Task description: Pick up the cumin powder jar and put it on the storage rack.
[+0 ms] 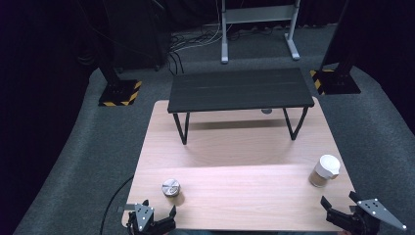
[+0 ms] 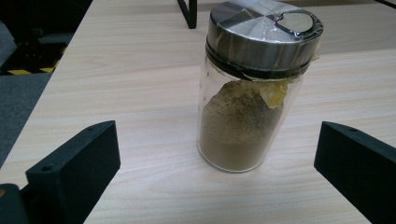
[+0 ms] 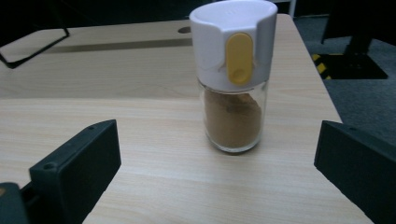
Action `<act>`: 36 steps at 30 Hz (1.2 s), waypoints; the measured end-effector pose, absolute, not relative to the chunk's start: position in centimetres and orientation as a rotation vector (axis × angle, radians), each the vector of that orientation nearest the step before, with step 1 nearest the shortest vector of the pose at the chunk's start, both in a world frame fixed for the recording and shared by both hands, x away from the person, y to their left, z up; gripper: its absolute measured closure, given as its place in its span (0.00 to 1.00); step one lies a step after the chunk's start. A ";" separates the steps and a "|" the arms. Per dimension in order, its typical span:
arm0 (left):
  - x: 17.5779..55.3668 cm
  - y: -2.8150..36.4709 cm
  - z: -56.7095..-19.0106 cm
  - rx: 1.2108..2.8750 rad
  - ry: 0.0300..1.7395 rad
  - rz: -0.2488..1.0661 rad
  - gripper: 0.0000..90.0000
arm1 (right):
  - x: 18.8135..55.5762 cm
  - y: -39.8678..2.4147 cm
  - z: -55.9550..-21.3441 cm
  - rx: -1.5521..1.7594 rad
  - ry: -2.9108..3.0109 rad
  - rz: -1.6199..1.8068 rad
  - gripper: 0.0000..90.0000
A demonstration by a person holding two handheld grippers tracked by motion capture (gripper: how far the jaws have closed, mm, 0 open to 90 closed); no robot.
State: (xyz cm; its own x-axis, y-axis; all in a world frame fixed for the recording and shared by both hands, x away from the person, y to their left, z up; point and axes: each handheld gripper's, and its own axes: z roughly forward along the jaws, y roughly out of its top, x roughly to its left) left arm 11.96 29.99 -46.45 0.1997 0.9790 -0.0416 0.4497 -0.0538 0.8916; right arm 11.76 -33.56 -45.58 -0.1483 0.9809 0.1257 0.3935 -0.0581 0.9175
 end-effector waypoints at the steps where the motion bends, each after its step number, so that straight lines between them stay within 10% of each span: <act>1: 11.9 30.0 -46.5 1.636 1.376 0.798 0.00 | 11.8 -33.5 -45.6 1.486 1.594 1.196 0.00; 36: 14.3 27.0 -48.8 1.590 1.392 0.820 0.00 | 12.0 -33.4 -45.9 1.497 1.606 1.263 0.00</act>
State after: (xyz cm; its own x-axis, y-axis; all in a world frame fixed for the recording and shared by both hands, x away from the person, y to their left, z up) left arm 14.30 27.04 -48.80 0.1664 0.9845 -0.0548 0.4297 -0.0224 0.9027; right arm 11.98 -33.38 -45.93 -0.1845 0.9673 0.1740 0.3968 -0.0886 0.9136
